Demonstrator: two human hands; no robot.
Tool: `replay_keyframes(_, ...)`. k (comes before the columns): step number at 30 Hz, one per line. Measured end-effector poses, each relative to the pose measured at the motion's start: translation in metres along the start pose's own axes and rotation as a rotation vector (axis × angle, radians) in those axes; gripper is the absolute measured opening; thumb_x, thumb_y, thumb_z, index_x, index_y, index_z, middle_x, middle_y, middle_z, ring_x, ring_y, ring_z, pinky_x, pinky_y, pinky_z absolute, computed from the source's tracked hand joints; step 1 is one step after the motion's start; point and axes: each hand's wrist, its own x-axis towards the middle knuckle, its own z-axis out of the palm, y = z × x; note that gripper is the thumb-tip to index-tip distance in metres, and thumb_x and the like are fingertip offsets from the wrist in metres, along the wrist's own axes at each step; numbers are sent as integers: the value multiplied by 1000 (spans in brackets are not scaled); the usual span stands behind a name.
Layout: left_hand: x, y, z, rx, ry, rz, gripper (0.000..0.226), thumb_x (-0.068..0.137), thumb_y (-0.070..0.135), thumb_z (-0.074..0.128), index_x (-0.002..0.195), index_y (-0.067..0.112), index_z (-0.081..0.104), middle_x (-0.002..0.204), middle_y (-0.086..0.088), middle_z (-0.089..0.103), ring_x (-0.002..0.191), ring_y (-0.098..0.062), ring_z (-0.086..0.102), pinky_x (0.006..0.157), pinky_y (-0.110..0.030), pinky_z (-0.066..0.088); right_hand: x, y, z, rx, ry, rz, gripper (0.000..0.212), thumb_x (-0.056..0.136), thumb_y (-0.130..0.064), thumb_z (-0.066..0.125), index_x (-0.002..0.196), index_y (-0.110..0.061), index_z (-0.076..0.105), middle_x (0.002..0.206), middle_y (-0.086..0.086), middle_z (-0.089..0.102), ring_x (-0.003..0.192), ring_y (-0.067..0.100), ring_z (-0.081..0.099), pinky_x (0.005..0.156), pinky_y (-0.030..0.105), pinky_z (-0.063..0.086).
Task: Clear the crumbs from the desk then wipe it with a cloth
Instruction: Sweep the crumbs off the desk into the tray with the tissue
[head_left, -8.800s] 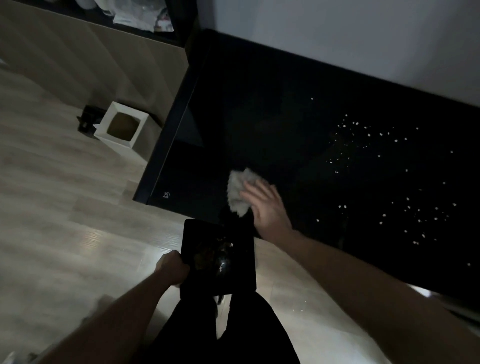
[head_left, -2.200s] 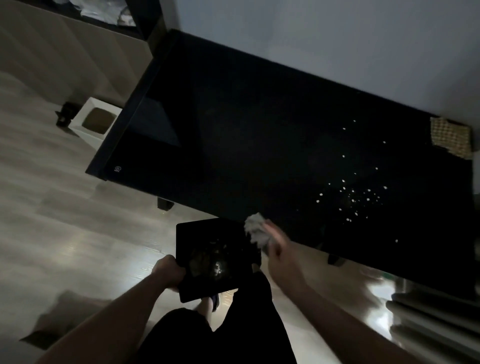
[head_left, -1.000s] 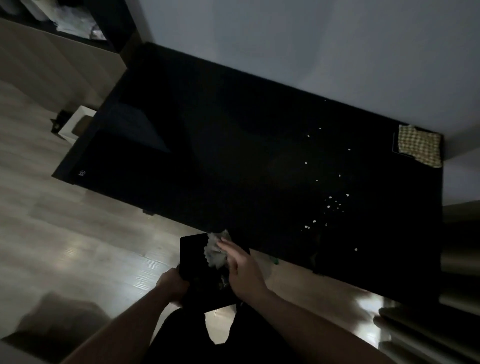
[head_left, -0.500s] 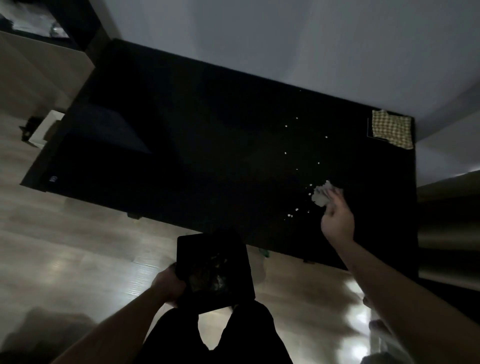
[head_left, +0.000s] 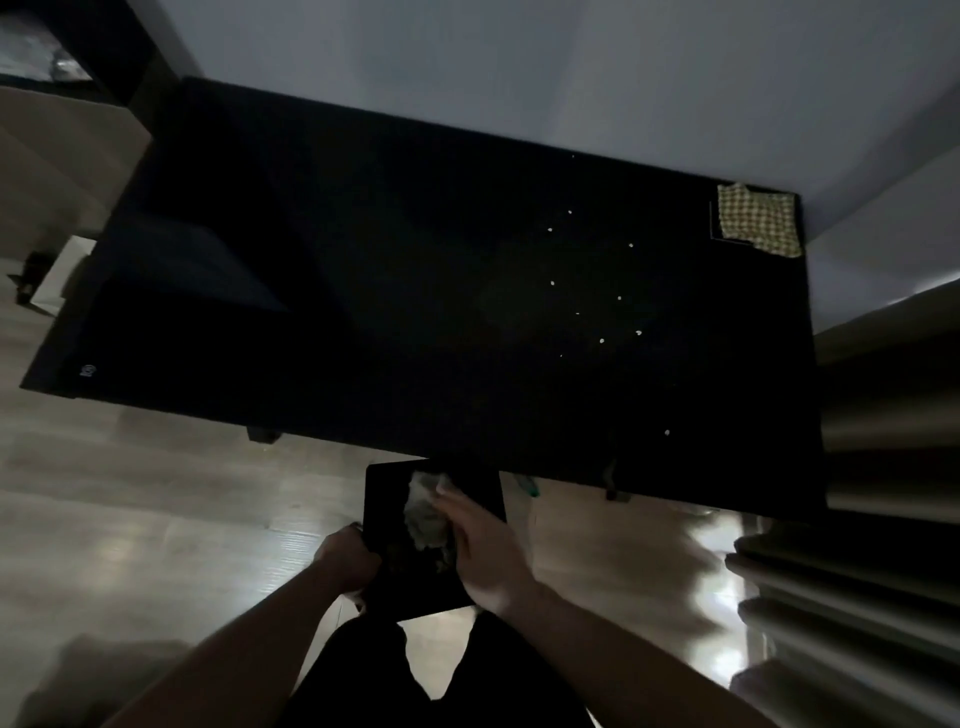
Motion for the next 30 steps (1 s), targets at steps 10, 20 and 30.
replay_keyframes(10,-2,9,11,-27,-19,-23,35,88,24,59,109,-3,68,107,-18,73,104,-31,70,76,-29,52,-14,23,-149,35,475,161,46,107,-4,42,143,-25,62,155,-18,51,147,1,42,121,24,34)
replay_keyframes(20,-1,31,37,-15,-7,-31,19,85,19,59,94,5,67,95,-14,73,93,-29,71,66,-27,47,-11,152,-298,-314,617,426,48,102,-1,44,142,-21,62,155,-2,51,145,23,46,117,39,40)
replay_keyframes(30,-1,43,56,-92,-31,-61,46,79,26,61,120,4,65,108,-14,73,92,-29,71,65,-26,49,-13,135,-217,-361,482,256,71,84,15,47,144,-20,59,156,7,48,155,30,29,119,51,38)
